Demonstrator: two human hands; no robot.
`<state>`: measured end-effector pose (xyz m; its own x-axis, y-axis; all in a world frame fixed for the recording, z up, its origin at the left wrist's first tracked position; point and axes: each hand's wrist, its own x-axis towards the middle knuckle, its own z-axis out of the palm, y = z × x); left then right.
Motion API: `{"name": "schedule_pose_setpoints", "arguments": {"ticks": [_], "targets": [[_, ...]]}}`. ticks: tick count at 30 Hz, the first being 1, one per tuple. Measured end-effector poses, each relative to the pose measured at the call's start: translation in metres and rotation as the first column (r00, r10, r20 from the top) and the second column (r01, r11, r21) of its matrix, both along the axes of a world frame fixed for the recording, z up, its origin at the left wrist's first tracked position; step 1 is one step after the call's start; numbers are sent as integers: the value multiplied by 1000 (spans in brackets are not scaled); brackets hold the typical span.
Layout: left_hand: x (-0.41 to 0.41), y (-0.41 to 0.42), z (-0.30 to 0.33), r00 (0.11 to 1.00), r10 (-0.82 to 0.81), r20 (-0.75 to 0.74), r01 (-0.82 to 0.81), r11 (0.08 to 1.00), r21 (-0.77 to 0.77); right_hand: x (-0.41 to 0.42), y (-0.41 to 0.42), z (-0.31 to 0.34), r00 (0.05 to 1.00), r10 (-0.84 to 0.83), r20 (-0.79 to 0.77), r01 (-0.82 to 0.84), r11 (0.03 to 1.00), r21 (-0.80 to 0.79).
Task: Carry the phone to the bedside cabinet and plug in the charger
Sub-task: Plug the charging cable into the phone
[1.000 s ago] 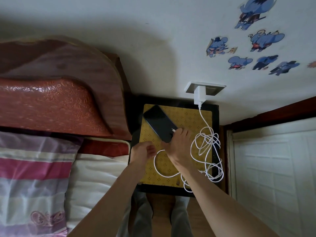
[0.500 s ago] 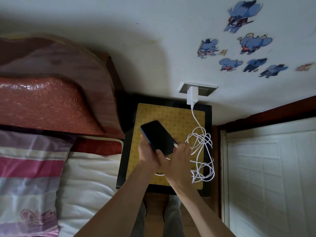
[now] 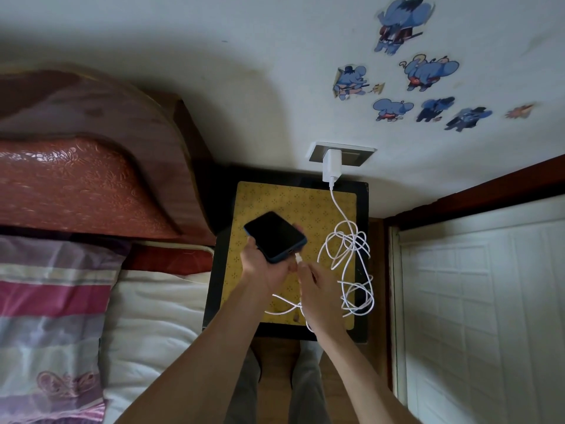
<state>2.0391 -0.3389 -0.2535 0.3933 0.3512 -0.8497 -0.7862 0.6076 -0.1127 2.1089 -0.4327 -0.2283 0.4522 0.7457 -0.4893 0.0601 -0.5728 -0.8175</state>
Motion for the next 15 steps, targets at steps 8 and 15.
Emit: {"name": "schedule_pose_setpoints", "arguments": {"ticks": [8,15], "targets": [[1,0,5,1000,13,-16,-14,1000,-24,2,5,5,987,63,146,-68,997,36],[0,-2,3,1000,4,-13,-5,1000,-16,6,10,12,976,131,175,-126,991,-39]]}}
